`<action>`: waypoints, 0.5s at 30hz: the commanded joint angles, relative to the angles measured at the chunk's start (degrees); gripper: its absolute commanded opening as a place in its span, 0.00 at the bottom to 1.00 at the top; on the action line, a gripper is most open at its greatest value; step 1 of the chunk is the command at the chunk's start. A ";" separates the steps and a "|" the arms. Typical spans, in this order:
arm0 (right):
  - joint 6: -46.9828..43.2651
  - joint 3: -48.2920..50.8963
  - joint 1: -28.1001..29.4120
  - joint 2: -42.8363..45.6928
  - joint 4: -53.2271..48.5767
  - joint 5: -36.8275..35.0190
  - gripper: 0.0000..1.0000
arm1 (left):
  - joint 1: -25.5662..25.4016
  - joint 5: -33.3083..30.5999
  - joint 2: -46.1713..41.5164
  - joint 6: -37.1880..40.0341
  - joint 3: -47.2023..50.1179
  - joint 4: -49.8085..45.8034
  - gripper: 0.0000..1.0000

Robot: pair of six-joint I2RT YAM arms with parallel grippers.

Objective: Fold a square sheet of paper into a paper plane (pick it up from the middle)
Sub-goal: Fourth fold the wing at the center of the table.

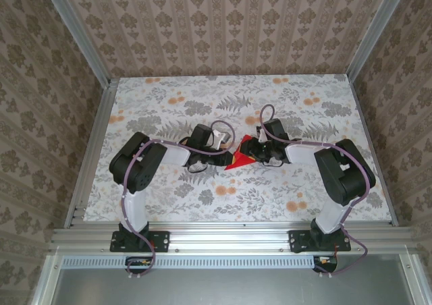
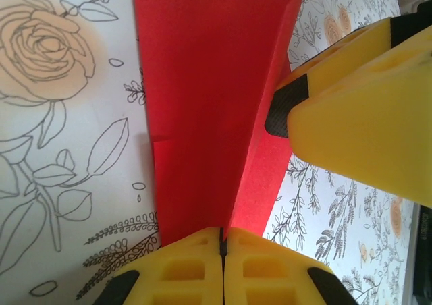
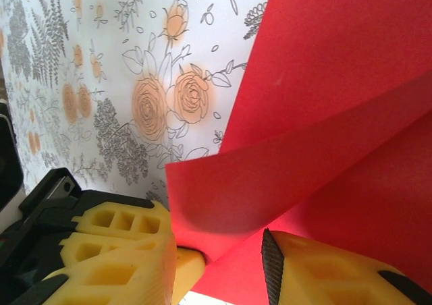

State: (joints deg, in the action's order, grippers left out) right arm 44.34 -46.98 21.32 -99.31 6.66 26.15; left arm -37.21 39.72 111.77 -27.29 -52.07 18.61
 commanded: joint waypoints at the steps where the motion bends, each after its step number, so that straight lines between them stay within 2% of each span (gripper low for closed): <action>1: -1.37 -1.99 0.40 -1.06 -3.07 -1.64 0.40 | 0.99 2.32 1.70 -2.79 -1.14 -2.38 0.05; 15: -0.04 -5.85 1.15 -5.50 -10.53 -6.20 0.45 | 1.80 3.70 3.25 -4.84 -3.02 -4.78 0.05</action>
State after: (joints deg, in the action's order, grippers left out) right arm 43.70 -51.53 21.98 -102.89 0.84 22.90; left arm -35.79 43.18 113.32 -31.38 -54.08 16.21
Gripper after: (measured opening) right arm 0.447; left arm 0.053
